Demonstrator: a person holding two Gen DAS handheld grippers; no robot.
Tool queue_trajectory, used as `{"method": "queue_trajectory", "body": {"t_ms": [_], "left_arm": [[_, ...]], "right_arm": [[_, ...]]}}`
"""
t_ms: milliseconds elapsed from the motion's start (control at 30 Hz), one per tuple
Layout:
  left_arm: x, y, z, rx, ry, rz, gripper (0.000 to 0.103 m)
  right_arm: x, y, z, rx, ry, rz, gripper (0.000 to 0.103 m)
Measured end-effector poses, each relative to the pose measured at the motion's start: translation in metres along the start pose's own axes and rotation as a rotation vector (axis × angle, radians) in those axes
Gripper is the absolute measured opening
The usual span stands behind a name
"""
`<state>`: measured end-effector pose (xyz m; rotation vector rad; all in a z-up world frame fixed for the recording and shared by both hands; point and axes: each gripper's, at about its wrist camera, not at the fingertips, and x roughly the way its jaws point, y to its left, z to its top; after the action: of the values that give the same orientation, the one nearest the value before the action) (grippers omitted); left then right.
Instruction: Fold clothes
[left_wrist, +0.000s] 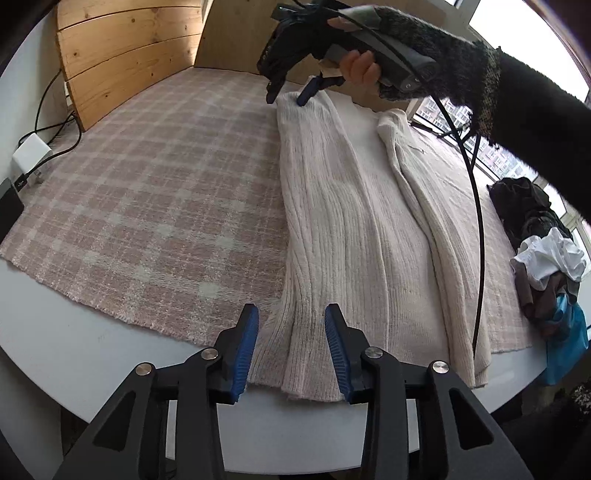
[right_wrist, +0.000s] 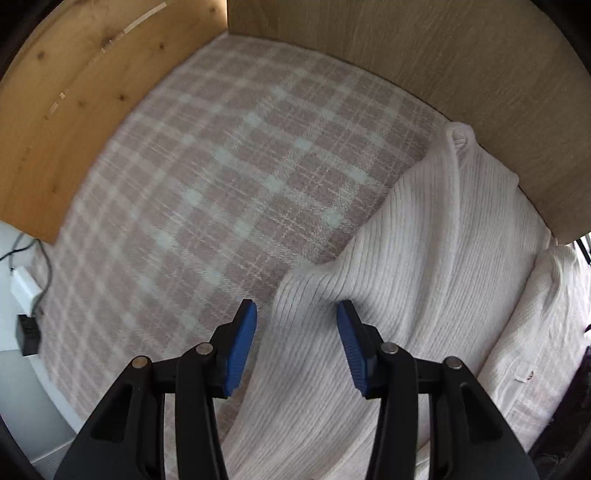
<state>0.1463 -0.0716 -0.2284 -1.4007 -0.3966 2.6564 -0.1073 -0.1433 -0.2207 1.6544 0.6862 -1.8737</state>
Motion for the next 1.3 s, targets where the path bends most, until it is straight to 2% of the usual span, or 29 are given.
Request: {"method": "queue_trajectory", "body": {"t_ms": [67,100,133,167,200,267,300,400,467,533,667,767,867,933,1000,1067,1100,1167,1300], "left_arm": [[-0.003,-0.003,0.0,0.021,-0.01,-0.003,0.032],[-0.004,-0.005,0.0,0.032,-0.015,-0.005,0.013],[-0.005,-0.007,0.0,0.042,-0.02,-0.006,0.01],[-0.006,-0.008,0.0,0.053,-0.025,-0.008,0.01],[-0.008,-0.01,0.0,0.063,-0.03,-0.009,0.009],[-0.01,-0.013,0.0,0.085,-0.04,-0.012,0.009],[-0.011,-0.015,0.0,0.095,-0.045,-0.014,0.009],[-0.022,-0.031,0.002,0.175,-0.068,-0.015,0.009],[-0.033,-0.048,0.004,0.25,-0.087,-0.015,0.009],[-0.033,-0.061,0.002,0.318,-0.074,-0.036,0.009],[-0.019,-0.083,-0.007,0.437,-0.007,-0.068,0.009],[-0.006,-0.092,-0.015,0.494,0.057,-0.073,0.01],[0.002,-0.098,-0.021,0.538,0.111,-0.078,0.014],[-0.011,-0.096,-0.02,0.522,0.122,-0.129,0.015],[-0.027,-0.091,-0.018,0.496,0.121,-0.172,0.016],[-0.041,-0.079,-0.015,0.455,0.107,-0.181,0.016],[-0.044,-0.072,-0.012,0.429,0.101,-0.175,0.016],[-0.037,-0.056,-0.005,0.379,0.091,-0.119,0.017],[-0.008,-0.026,0.007,0.279,0.114,-0.053,0.017]], "right_arm": [[0.008,0.001,0.0,-0.005,0.023,-0.019,0.045],[0.011,0.0,-0.001,-0.004,0.027,-0.024,0.045],[0.011,-0.001,-0.002,-0.004,0.018,-0.025,0.045],[0.01,-0.003,-0.004,-0.004,0.005,-0.023,0.04],[0.009,-0.005,-0.005,-0.004,-0.008,-0.031,0.023],[0.004,-0.017,-0.009,0.009,-0.028,0.007,0.011],[0.0,-0.026,-0.012,0.03,-0.04,0.051,0.01],[-0.02,-0.068,-0.028,0.133,-0.103,0.173,0.008],[-0.034,-0.101,-0.048,0.207,-0.16,0.249,0.008],[-0.042,-0.142,-0.074,0.301,-0.202,0.312,0.008],[-0.035,-0.199,-0.115,0.442,-0.199,0.338,0.008],[-0.018,-0.212,-0.115,0.416,-0.159,0.352,0.007],[-0.026,-0.201,-0.108,0.353,-0.159,0.296,0.011],[-0.039,-0.195,-0.106,0.317,-0.176,0.259,0.012],[-0.057,-0.195,-0.113,0.301,-0.216,0.234,0.023],[-0.073,-0.194,-0.128,0.29,-0.259,0.236,0.028],[-0.079,-0.192,-0.136,0.277,-0.271,0.257,0.028],[-0.084,-0.185,-0.147,0.246,-0.275,0.304,0.028],[-0.073,-0.177,-0.134,0.23,-0.261,0.257,0.029]]}}
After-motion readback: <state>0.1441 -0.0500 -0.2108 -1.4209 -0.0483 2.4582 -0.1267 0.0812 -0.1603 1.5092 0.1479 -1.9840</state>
